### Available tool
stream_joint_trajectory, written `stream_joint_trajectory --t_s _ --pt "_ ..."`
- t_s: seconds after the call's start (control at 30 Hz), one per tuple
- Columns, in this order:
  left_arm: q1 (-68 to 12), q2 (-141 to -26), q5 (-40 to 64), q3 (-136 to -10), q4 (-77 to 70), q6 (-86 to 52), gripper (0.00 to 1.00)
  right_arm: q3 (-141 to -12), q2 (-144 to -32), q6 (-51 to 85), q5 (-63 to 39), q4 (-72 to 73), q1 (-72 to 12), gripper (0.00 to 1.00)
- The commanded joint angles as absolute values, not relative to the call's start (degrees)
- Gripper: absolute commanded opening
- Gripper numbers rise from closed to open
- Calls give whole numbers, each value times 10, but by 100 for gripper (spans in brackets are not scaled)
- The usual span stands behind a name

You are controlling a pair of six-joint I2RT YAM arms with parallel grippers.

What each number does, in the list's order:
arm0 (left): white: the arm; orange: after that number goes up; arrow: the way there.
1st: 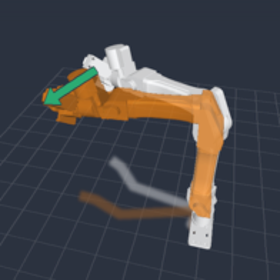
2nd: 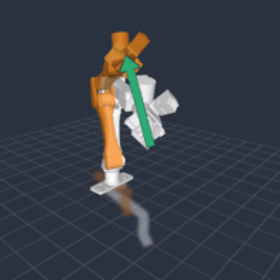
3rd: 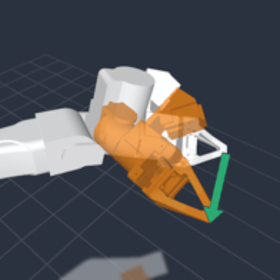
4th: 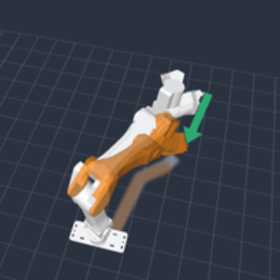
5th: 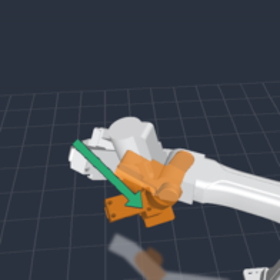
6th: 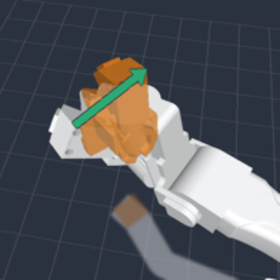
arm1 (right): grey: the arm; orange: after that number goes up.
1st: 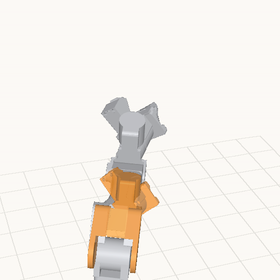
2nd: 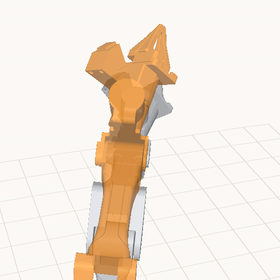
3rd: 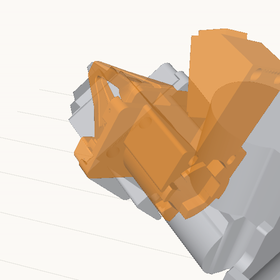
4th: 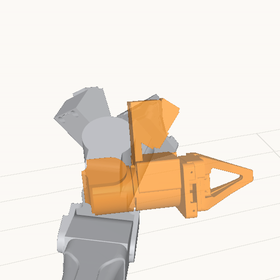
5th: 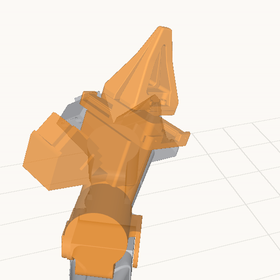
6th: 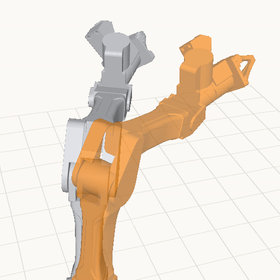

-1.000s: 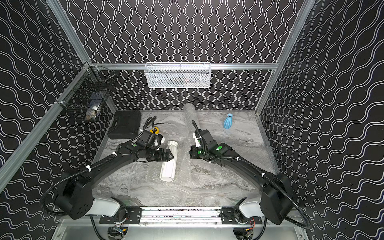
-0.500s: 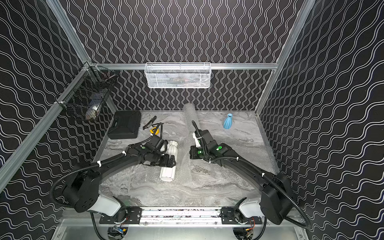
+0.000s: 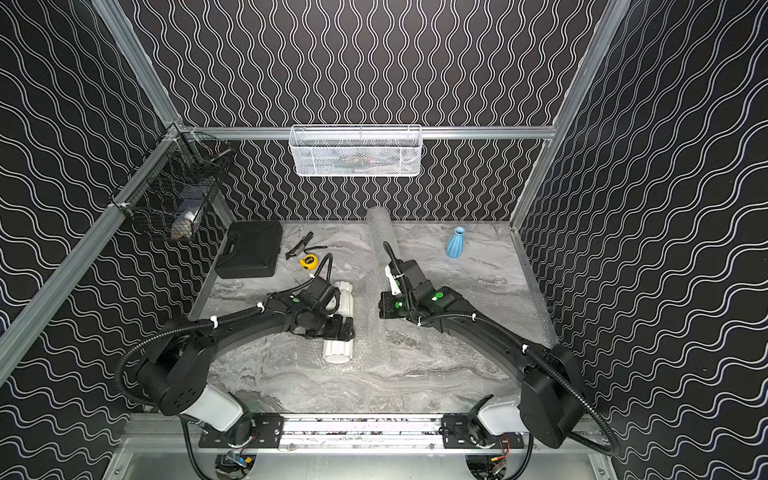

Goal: Unwrap the vase from the bubble wrap
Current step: Pick up the vase from the bubble wrap.

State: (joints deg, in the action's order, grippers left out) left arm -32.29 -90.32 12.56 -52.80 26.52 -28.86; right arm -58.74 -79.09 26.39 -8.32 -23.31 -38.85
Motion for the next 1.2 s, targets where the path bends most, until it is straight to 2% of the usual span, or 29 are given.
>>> stream_joint_trajectory --t_s 0.0,0.43,0.53,0.67,0.8,0.87,1.0,1.03,1.17 --pt "-324 -911 128 -525 250 -301 99 -586 -794 268 -87 -221 -388 0" --pt "-333 -926 116 -518 248 -299 99 -580 -795 271 -91 -222 -388 0" --pt "-335 -924 111 -520 255 -294 94 -579 -794 270 -88 -222 -388 0" --pt "-337 -915 110 -520 261 -290 77 -578 -791 267 -80 -228 -388 0" --pt "-338 -896 95 -522 270 -285 73 -576 -786 263 -64 -239 -388 1" --pt "-338 -887 88 -522 272 -280 73 -574 -783 261 -53 -245 -388 5" --pt "-338 -869 85 -519 266 -273 73 -572 -775 259 -19 -261 -388 24" --pt "-338 -863 85 -519 264 -271 73 -572 -771 260 -9 -266 -388 32" --pt "-338 -848 83 -519 261 -263 73 -570 -762 263 27 -282 -388 45"
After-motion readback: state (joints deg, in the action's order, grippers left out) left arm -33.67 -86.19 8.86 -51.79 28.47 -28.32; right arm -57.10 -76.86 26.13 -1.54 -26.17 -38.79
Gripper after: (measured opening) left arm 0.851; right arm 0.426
